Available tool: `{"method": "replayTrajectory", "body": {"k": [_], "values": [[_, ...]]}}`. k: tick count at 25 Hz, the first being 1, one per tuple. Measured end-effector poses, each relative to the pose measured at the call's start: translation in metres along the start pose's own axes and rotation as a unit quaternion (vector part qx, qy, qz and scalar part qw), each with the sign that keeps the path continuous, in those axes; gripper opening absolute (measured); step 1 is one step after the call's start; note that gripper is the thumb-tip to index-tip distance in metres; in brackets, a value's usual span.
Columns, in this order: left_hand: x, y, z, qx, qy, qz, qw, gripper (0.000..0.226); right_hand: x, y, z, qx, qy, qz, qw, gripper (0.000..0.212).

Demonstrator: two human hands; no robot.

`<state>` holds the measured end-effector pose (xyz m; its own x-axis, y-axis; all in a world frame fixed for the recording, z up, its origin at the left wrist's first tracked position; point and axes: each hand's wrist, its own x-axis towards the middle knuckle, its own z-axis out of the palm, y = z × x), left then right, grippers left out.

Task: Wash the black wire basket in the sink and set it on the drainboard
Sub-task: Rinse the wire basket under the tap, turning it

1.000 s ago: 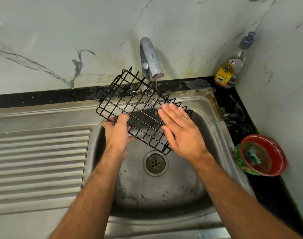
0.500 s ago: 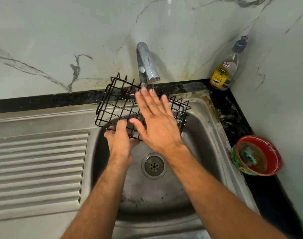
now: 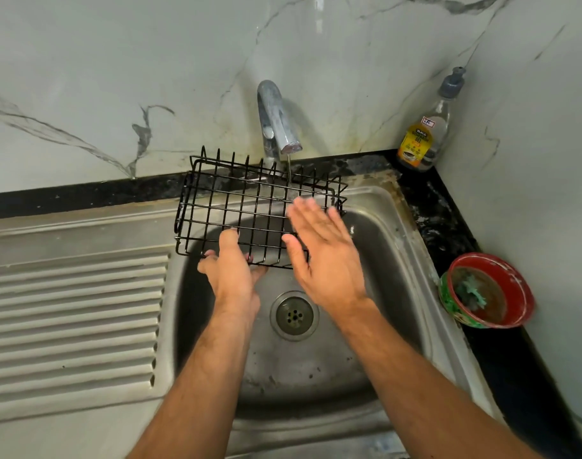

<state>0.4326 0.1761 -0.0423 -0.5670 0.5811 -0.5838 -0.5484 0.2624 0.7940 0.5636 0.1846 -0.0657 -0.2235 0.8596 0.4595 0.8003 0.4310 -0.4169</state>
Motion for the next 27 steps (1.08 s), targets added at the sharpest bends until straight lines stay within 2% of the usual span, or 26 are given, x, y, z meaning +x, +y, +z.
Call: {"method": "replayTrajectory", "body": {"k": [2,4,5,8,9,11,14,16,18,21,25,27], "values": [[0.002,0.001,0.001,-0.026,0.008,-0.006,1.000,0.052,-0.001,0.000,0.001,-0.048,-0.011,0.064,0.997,0.065],[-0.001,0.000,0.001,-0.052,0.009,-0.019,0.998,0.050,0.003,-0.010,0.003,-0.076,-0.018,0.068,0.995,0.070],[-0.001,0.000,0.000,-0.062,0.012,-0.024,0.998,0.051,0.005,-0.015,0.002,-0.075,-0.019,0.041,0.996,0.069],[0.002,0.000,-0.007,-0.093,0.010,-0.031,0.995,0.051,0.005,-0.008,-0.003,-0.036,-0.026,-0.138,0.990,0.056],[0.002,0.000,-0.008,-0.097,0.005,-0.031,0.995,0.051,0.003,-0.003,-0.004,-0.012,-0.024,-0.164,0.986,0.052],[0.002,0.000,-0.006,-0.086,0.001,-0.025,0.996,0.053,0.002,0.007,-0.005,0.017,-0.027,-0.113,0.993,0.053],[0.000,0.000,0.004,-0.068,0.016,-0.005,0.998,0.056,0.012,0.005,-0.008,-0.053,-0.085,0.008,0.995,0.070],[0.004,0.003,0.009,-0.091,0.027,-0.004,0.995,0.056,0.031,-0.005,-0.006,-0.097,-0.128,0.007,0.987,0.077],[0.007,0.006,0.008,-0.126,0.025,-0.006,0.992,0.054,0.047,-0.013,-0.003,-0.113,-0.145,-0.050,0.982,0.077],[0.009,0.006,-0.001,-0.135,0.015,0.004,0.991,0.031,0.050,-0.006,-0.002,-0.096,-0.126,-0.108,0.981,0.071],[0.010,-0.004,-0.012,-0.139,-0.005,0.007,0.990,0.022,0.030,0.002,-0.002,-0.051,-0.073,0.045,0.995,0.078],[0.005,-0.012,-0.011,-0.138,-0.024,0.001,0.990,0.019,0.020,-0.016,0.004,-0.116,-0.045,0.033,0.992,0.082]]}}
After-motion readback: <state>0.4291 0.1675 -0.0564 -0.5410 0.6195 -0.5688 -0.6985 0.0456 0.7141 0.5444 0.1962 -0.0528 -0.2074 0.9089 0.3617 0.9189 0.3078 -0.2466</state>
